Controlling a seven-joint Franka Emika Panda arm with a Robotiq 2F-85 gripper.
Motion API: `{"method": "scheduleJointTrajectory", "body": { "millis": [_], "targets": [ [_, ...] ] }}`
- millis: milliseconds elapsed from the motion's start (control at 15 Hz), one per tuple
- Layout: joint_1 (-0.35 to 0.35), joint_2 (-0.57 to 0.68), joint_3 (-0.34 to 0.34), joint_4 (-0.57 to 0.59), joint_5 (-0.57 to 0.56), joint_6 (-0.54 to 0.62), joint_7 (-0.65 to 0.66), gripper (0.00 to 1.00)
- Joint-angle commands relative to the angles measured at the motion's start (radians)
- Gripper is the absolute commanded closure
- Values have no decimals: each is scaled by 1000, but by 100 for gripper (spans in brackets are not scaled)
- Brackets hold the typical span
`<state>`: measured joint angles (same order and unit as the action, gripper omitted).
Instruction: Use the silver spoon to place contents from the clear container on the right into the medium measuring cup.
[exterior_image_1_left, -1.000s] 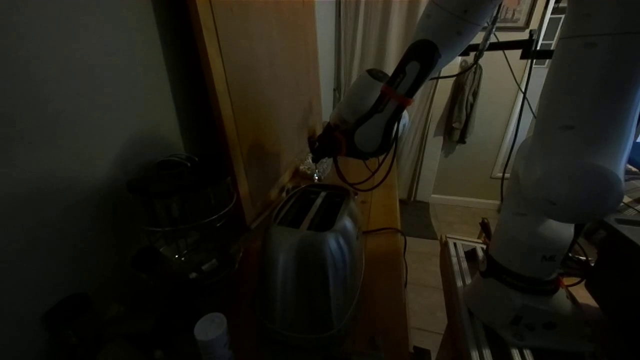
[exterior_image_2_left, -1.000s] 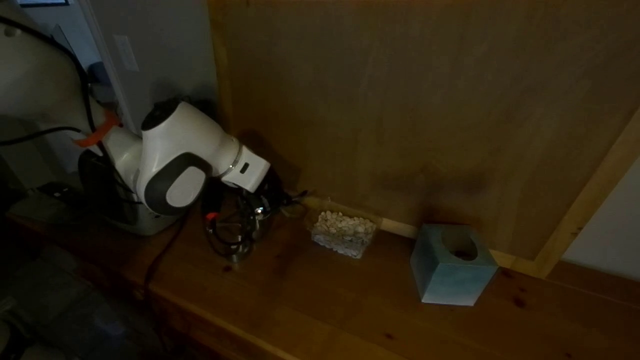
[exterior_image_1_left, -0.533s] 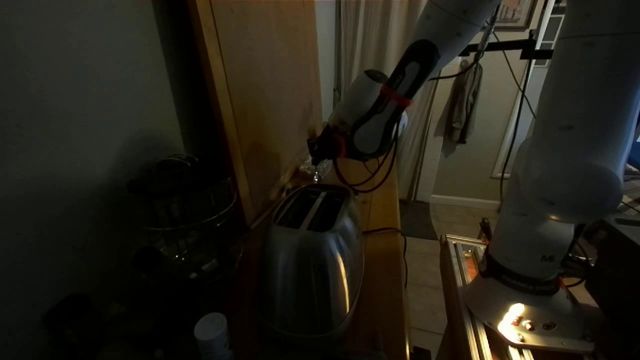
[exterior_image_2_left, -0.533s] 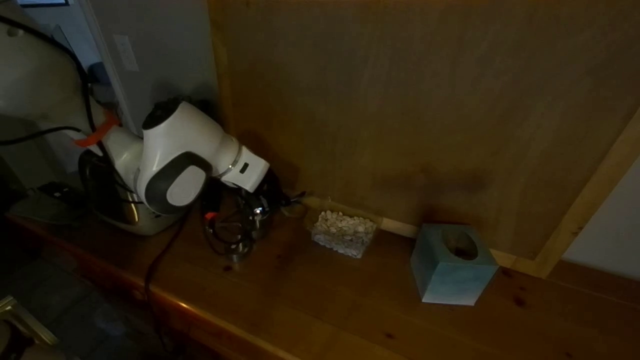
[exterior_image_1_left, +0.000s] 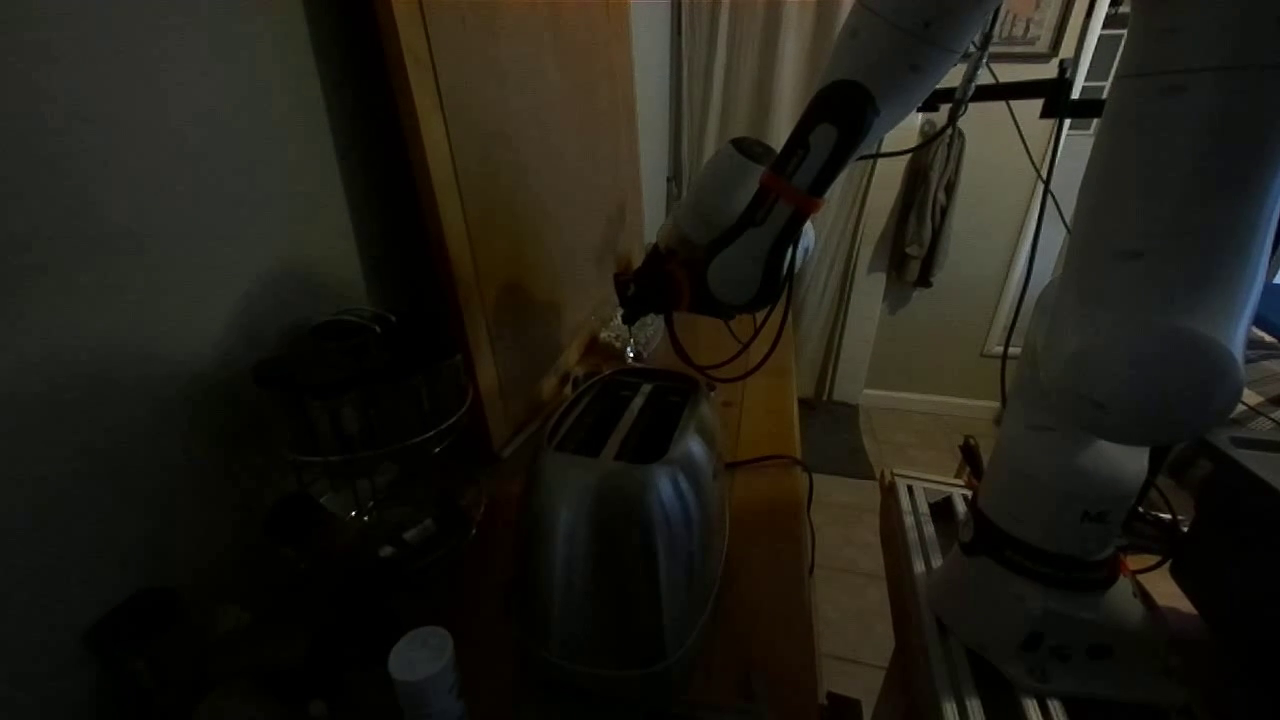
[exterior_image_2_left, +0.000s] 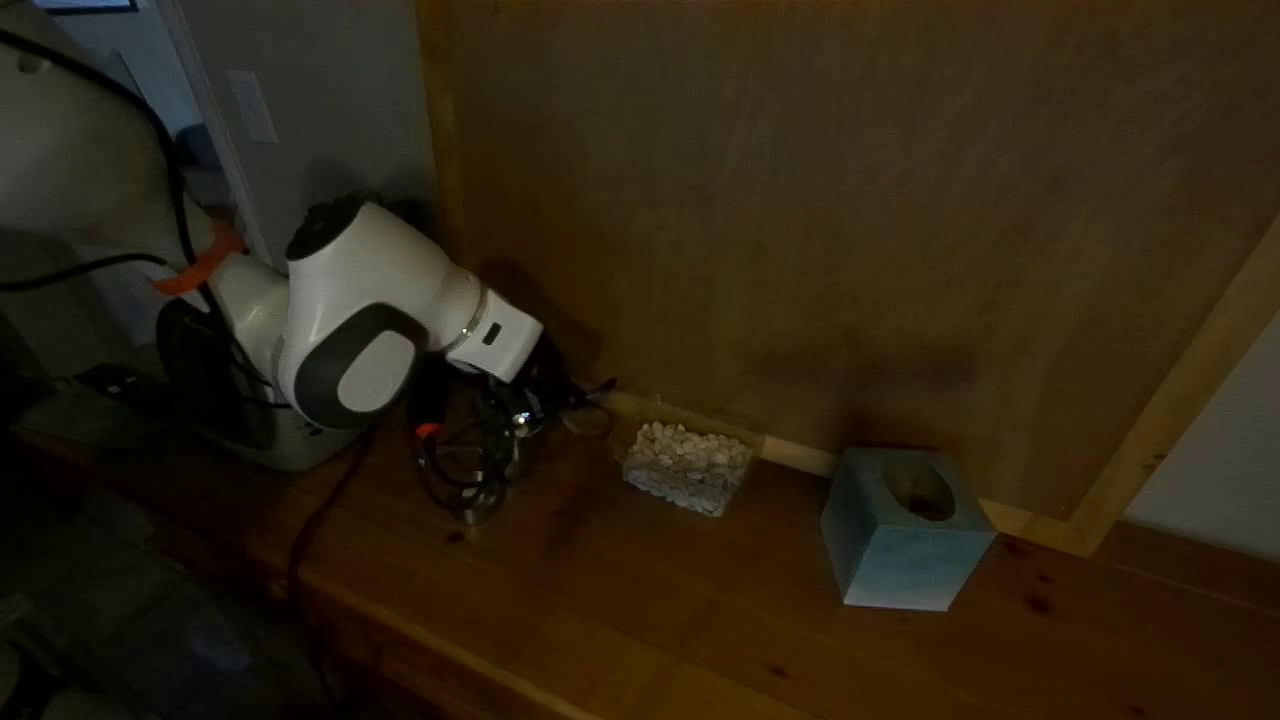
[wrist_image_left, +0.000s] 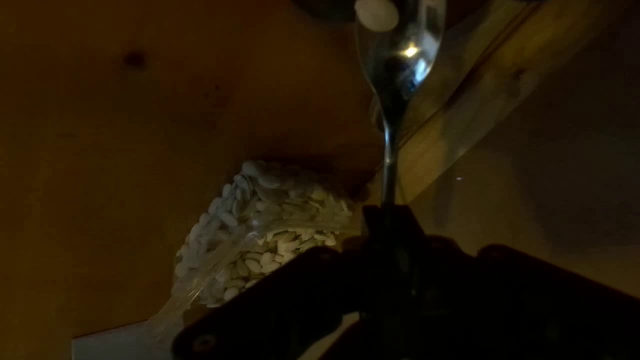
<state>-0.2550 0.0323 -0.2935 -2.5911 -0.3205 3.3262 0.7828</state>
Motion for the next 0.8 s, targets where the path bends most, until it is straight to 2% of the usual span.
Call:
{"method": "scheduleJointTrajectory", "body": {
  "millis": [0, 200, 267, 733],
  "targets": [
    [2, 1, 3, -1, 0, 0, 0, 91],
    [1, 3, 1, -1, 0, 0, 0, 91],
    [1, 3, 1, -1, 0, 0, 0, 98],
    [8, -6, -6, -21, -15, 60, -109, 98]
  ]
}}
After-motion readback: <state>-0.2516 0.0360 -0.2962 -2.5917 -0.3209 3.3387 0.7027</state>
